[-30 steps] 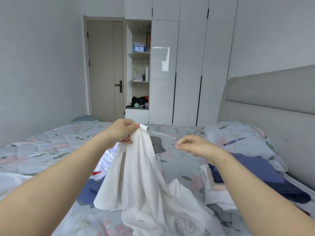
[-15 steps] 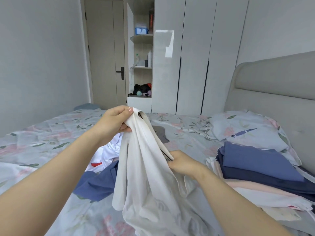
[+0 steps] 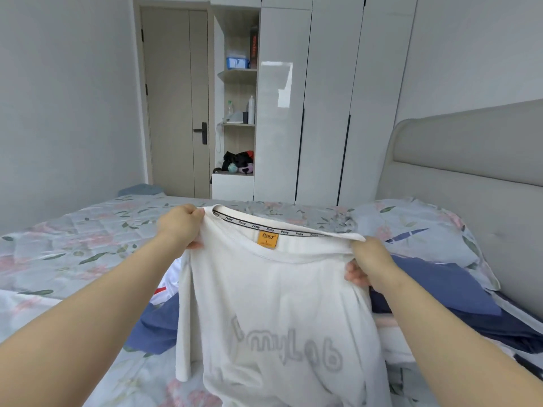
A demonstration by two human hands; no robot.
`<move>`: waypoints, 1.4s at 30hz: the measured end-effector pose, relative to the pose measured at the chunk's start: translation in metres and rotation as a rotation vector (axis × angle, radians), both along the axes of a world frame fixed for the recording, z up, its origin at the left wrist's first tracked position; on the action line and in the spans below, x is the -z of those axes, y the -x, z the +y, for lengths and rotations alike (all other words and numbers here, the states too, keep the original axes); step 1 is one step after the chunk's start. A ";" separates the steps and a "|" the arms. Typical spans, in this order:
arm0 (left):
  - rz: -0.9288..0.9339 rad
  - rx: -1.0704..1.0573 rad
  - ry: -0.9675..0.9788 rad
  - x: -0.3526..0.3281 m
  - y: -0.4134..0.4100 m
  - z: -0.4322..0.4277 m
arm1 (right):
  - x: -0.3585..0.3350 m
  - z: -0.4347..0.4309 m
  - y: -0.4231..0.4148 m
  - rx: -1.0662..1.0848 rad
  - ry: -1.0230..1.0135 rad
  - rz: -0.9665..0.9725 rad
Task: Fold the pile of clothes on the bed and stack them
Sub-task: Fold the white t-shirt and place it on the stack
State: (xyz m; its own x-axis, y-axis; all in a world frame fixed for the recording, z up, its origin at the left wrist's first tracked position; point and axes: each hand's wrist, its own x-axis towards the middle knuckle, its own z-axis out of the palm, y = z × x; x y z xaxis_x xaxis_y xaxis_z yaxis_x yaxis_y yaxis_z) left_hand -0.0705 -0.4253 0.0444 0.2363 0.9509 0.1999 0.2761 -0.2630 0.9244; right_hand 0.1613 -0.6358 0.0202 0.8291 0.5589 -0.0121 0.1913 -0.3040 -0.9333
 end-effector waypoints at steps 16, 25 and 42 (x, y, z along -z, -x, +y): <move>-0.762 0.316 -0.150 -0.130 0.028 -0.078 | -0.152 -0.061 0.067 0.214 -0.757 -0.399; -0.904 0.287 -0.351 -0.187 0.067 -0.128 | -0.198 -0.100 0.105 0.244 -0.874 -0.541; -0.950 0.292 -0.556 -0.223 0.085 -0.165 | -0.232 -0.127 0.113 0.414 -0.888 -0.753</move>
